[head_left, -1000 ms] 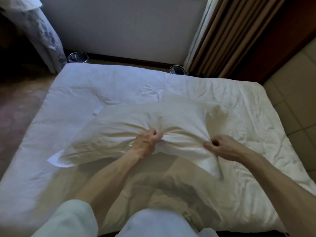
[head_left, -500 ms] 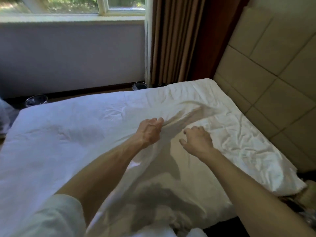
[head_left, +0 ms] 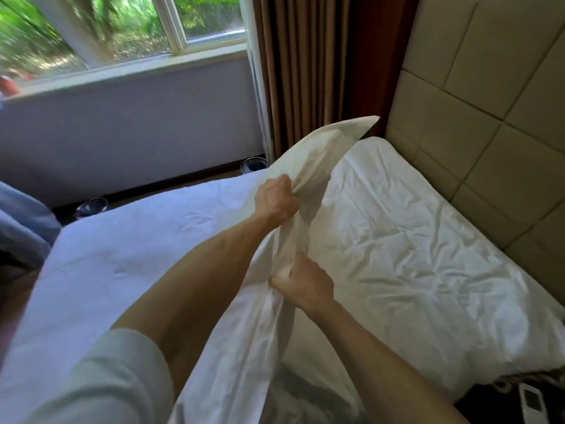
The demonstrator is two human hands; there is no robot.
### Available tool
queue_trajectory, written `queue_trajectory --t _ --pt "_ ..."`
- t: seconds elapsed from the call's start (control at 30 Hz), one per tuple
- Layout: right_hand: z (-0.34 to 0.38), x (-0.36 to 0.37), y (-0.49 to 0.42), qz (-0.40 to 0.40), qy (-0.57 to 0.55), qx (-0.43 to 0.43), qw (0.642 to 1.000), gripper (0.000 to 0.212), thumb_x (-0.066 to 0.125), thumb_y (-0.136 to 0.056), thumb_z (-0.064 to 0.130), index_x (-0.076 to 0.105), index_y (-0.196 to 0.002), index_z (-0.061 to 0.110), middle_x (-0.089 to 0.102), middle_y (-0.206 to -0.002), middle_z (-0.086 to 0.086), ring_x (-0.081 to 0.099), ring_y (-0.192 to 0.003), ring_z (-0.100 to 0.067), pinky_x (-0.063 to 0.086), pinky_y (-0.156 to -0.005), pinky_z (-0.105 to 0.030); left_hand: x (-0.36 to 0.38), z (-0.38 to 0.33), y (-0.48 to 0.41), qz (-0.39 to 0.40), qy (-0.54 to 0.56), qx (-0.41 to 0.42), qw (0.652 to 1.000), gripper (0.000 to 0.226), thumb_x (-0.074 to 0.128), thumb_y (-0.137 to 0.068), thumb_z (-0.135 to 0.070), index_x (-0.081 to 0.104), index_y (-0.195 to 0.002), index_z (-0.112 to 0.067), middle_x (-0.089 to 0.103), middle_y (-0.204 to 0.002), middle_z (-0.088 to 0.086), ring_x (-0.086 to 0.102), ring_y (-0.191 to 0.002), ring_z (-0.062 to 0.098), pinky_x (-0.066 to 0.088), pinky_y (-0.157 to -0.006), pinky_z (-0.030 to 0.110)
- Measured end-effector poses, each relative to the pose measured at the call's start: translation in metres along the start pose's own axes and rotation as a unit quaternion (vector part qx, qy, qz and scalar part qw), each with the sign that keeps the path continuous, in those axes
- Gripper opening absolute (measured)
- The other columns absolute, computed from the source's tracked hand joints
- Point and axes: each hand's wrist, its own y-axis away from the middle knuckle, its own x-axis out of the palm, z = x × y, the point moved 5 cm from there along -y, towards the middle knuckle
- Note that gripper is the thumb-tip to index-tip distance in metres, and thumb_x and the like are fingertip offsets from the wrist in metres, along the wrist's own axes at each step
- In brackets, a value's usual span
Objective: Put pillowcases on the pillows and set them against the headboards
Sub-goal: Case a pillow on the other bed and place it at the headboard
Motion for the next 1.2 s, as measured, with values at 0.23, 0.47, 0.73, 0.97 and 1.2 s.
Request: queue_trajectory --t 0.23,0.47,0.73,0.97,1.2 --pt "0.019 -0.068 -0.026 -0.082 0.077 -0.067 0.991 0.022 0.059 -0.084 0.034 0.059 -0.100 0.019 0.065 -0.091 0.000 0.065 -0.083 -0.024 0.053 -0.073 -0.035 -0.039 -0.033 -0.019 -0.044 0.025 -0.003 0.999 0.009 0.053 -0.078 -0.015 0.047 -0.082 -0.009 0.053 -0.077 0.006 0.052 -0.073 0.029 0.040 -0.060 0.037" --pt "0.043 -0.167 -0.045 -0.101 0.090 -0.126 0.983 0.025 0.064 -0.079 0.035 0.045 -0.069 0.023 0.056 -0.070 0.003 0.056 -0.065 -0.018 0.037 -0.053 -0.028 -0.124 -0.051 -0.055 -0.097 0.066 -0.022 0.993 0.017 0.058 -0.078 -0.024 0.056 -0.090 -0.011 0.057 -0.083 0.008 0.056 -0.073 0.026 0.044 -0.061 0.034" --pt "0.067 -0.258 -0.064 -0.136 0.103 -0.117 0.978 0.020 0.067 -0.077 0.032 0.057 -0.072 0.015 0.060 -0.071 -0.002 0.061 -0.071 -0.025 0.043 -0.055 -0.031 -0.174 -0.038 -0.057 -0.208 0.211 -0.084 0.951 0.040 0.063 -0.069 -0.050 0.064 -0.092 -0.016 0.068 -0.086 0.005 0.064 -0.083 0.028 0.054 -0.073 0.037" --pt "0.102 -0.236 -0.069 -0.146 0.305 -0.203 0.919 0.016 0.062 -0.081 0.019 0.047 -0.075 0.019 0.053 -0.075 -0.001 0.063 -0.084 -0.031 0.041 -0.064 -0.035 -0.115 0.035 0.001 -0.224 0.437 -0.219 0.843 0.030 0.068 -0.068 -0.039 0.072 -0.087 -0.016 0.073 -0.078 0.001 0.071 -0.069 0.021 0.060 -0.068 0.034" --pt "0.108 -0.148 -0.098 -0.077 0.395 -0.248 0.881 0.010 0.057 -0.086 0.014 0.058 -0.095 0.017 0.064 -0.107 -0.011 0.062 -0.098 -0.033 0.038 -0.070 -0.034 -0.028 0.109 0.053 -0.168 0.516 -0.351 0.763 0.031 0.068 -0.063 -0.039 0.071 -0.076 -0.010 0.073 -0.067 0.004 0.071 -0.064 0.023 0.062 -0.071 0.049"
